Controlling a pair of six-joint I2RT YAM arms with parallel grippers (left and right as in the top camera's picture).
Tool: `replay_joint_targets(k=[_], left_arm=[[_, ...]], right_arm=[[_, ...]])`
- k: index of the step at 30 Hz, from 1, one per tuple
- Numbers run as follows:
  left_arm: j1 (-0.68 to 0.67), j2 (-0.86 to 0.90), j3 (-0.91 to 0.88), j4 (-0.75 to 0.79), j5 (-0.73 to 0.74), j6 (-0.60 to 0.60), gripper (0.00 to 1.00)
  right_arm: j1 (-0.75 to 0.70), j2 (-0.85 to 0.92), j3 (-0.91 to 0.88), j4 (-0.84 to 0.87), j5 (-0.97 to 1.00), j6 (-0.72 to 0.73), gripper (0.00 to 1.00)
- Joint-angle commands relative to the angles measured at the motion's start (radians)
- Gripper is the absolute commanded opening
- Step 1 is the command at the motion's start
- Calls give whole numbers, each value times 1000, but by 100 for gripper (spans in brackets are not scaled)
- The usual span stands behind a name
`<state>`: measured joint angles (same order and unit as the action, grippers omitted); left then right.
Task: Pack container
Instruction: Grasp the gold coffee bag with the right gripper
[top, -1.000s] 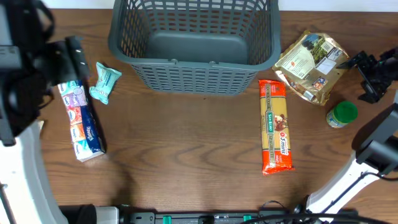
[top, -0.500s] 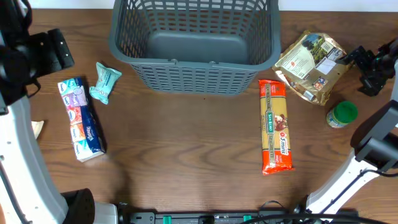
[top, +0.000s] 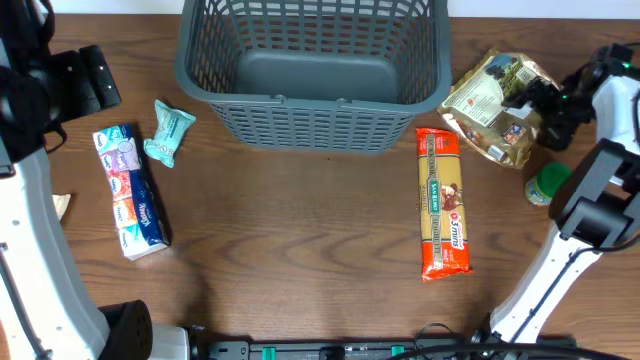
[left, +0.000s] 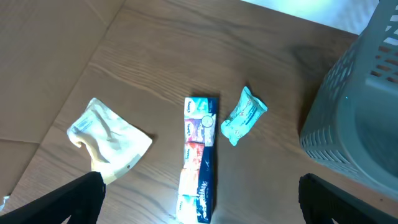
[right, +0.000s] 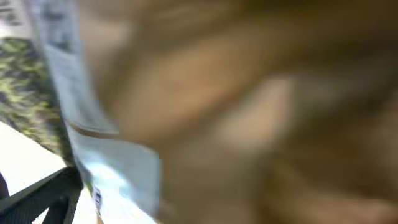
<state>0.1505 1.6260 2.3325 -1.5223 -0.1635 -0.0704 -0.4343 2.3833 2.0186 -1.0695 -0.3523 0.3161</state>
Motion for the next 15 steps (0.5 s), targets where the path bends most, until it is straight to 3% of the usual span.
replay_joint_targets(k=[1,4,7,14,15], left_arm=[[5,5,8,-3,2,18,99],[5,5,8,-2,2,18,99],[5,5,8,-2,2,25,99],[5,5,8,-3,2,32,99],[5,5,8,-3,2,33,99]], right_arm=[[38,39,-5,11,-23,-37,99],[58,56,-5,19,-22,-45,98],[72,63,-5,23,-22,-49,80],[84,64,-5,3,-22,-69,1],[84,64,-5,-6,-22,-74,1]])
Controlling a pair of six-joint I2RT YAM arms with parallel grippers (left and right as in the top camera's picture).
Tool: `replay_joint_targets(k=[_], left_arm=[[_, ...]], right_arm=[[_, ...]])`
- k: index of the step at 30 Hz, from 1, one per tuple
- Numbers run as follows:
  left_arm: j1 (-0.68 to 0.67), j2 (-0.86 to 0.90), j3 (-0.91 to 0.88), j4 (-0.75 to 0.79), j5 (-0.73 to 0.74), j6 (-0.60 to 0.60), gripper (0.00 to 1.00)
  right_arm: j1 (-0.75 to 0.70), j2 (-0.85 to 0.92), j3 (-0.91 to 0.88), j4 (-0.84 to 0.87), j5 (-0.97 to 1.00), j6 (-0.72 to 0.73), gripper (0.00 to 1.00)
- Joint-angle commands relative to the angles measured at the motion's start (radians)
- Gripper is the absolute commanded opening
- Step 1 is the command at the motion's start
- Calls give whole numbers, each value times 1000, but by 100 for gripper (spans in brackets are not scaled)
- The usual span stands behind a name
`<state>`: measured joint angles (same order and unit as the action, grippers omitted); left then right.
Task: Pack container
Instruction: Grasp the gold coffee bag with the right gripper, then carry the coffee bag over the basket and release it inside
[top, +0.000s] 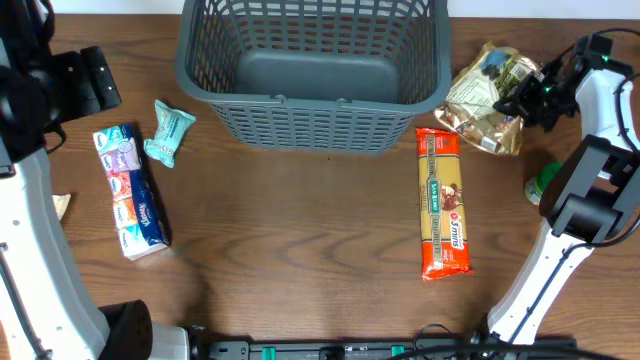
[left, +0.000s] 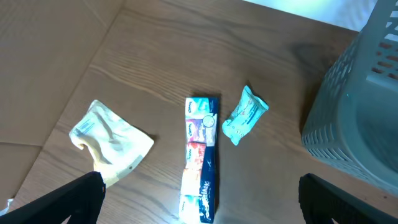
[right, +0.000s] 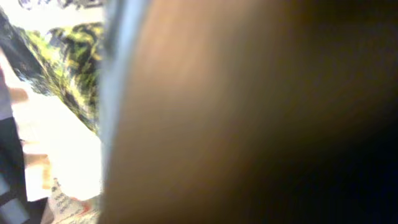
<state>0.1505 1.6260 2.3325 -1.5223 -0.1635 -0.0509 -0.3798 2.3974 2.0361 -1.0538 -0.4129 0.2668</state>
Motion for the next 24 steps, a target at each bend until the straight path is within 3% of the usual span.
replay_joint_targets(k=[1,10,24], left_arm=[[5,5,8,-3,2,13,99],[6,5,8,-3,-5,48,99],[6,5,8,-3,-5,58,99]], right_arm=[[29,49,-22,-33,39,-41,1],[30,-82,-21,-130,40,-116,1],[66,-715,-21,2,331,2,1]])
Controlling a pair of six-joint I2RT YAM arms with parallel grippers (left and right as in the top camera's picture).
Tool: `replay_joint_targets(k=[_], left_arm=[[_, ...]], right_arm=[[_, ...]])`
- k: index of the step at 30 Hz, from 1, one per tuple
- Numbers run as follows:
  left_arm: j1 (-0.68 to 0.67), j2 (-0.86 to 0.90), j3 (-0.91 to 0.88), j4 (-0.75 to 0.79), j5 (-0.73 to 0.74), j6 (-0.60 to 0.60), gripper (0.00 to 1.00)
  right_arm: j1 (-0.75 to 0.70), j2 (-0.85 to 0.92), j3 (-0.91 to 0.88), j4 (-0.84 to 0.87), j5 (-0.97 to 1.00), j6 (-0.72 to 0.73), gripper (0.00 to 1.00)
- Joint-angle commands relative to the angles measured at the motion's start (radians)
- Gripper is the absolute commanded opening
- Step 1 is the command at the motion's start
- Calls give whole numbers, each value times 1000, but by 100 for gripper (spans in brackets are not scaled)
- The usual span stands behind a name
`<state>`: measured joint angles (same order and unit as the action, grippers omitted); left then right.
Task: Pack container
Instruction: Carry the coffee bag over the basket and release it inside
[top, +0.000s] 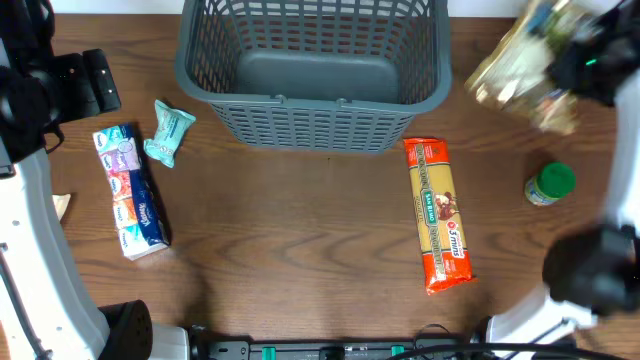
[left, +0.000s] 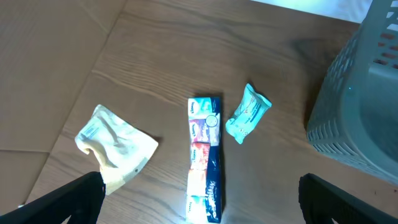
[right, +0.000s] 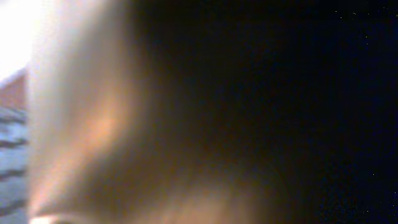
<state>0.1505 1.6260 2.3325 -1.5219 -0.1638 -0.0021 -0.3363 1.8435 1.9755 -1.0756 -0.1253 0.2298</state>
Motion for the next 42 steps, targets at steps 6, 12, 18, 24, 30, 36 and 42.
replay_joint_targets(k=[6,12,18,24,30,36,42], left_arm=[[5,5,8,-11,-4,8,99],[5,5,8,-19,-4,5,99],[5,5,8,-22,27,5,99],[5,5,8,-23,30,5,99],[5,5,8,-22,52,5,99],[5,5,8,-22,52,5,99],[5,5,8,-23,52,5,99]], right_arm=[[108,-318,40,121,34,-23,1],[311,-336,40,193,-213,-379,1],[580,-318,40,239,-79,-745,1],[733,-252,40,337,35,-877,1],[755,-116,40,341,39,-893,1],[755,41,40,334,39,-875,1],[756,160,40,272,35,-852,1]])
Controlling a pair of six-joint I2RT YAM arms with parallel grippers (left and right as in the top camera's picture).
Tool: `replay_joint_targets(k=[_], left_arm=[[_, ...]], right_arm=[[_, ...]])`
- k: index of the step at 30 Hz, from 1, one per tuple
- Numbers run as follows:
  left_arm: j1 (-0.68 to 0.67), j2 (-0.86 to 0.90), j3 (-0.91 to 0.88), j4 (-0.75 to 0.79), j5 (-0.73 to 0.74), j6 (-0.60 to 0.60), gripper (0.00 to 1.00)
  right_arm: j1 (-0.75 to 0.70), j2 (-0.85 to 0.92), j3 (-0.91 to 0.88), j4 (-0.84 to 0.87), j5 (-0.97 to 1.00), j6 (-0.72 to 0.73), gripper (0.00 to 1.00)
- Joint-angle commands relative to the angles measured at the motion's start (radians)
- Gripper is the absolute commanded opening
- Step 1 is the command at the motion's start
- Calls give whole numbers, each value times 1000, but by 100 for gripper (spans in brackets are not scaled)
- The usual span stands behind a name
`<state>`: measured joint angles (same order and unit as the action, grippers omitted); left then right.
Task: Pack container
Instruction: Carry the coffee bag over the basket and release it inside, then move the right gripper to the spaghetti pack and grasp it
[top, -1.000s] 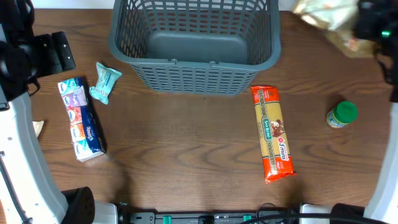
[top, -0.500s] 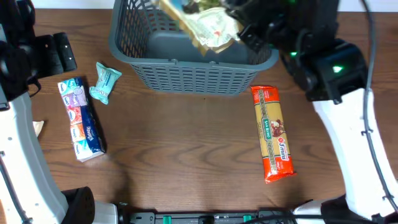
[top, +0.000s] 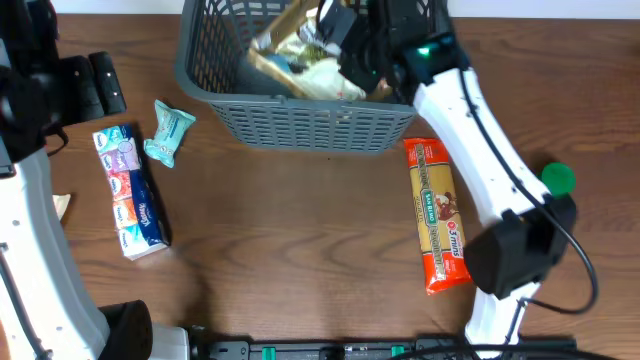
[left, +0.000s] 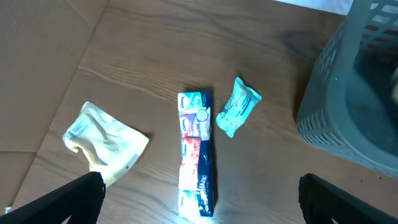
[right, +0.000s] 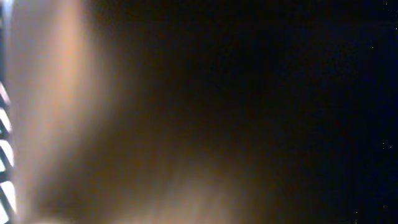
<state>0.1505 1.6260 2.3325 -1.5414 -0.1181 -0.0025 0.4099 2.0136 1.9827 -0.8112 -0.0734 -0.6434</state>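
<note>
The grey basket (top: 312, 110) stands at the table's far middle. My right gripper (top: 352, 48) reaches over it, shut on the brown and gold snack bag (top: 297, 55), which sits low inside the basket. The right wrist view is only a brown blur of the bag (right: 155, 124). The left gripper (top: 100, 85) hovers open at the far left, high above the tissue pack (left: 196, 149), the teal packet (left: 238, 114) and a beige pouch (left: 102, 140). Its gripper (left: 199, 205) holds nothing.
A red and gold pasta pack (top: 436, 215) lies right of centre, under the right arm. A green-lidded jar (top: 556, 178) stands at the right. The tissue pack (top: 130, 190) and teal packet (top: 168, 132) lie left of the basket (left: 348, 112).
My right gripper has moved with the snack bag from high at the far right to over and inside the basket. The left wrist view has shifted slightly; the left gripper stays open.
The right gripper was at the snack bag on the table right of the basket. Then the bag was tilted up, then held high at the far right, with the pasta pack shifted a little. Now the bag is in the basket. The left arm hardly moved.
</note>
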Motion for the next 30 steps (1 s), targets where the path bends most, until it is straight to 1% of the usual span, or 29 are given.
replay_joint_targets(k=[1,4,5,7,8,10,13,14,17,18,19,22,23,27,30], left_arm=[[5,5,8,-3,6,6,99],[5,5,8,-3,6,6,99],[5,5,8,-3,6,6,99],[5,5,8,-3,6,6,99],[5,5,8,-4,6,6,99],[5,5,8,-5,6,6,99],[5,5,8,-6,6,6,99],[5,5,8,-6,6,6,99],[5,5,8,-6,6,6,99],[5,5,8,-6,6,6,98],[5,5,8,-6,6,6,99],[5,5,8,-6,6,6,99],[5,5,8,-6,6,6,99],[5,5,8,-7,6,6,99],[5,5,8,-6,6,6,99]], right_arm=[[10,3,32,-3,-17,22,1],[9,32,32,-32,-16,34,1],[9,34,32,-39,-16,43,4],[9,34,32,-61,-16,53,30],[9,27,32,-69,-16,53,55],[13,13,32,-73,-17,54,58],[18,-30,33,-71,-16,63,75],[18,-52,35,-69,-16,76,77],[14,-131,69,-68,6,142,78],[9,-156,84,-68,22,174,81],[1,-187,105,-68,44,214,86],[-42,-289,172,-104,126,387,94],[-63,-318,191,-134,141,447,99],[-188,-433,240,-341,145,683,99],[-278,-487,240,-494,145,782,99]])
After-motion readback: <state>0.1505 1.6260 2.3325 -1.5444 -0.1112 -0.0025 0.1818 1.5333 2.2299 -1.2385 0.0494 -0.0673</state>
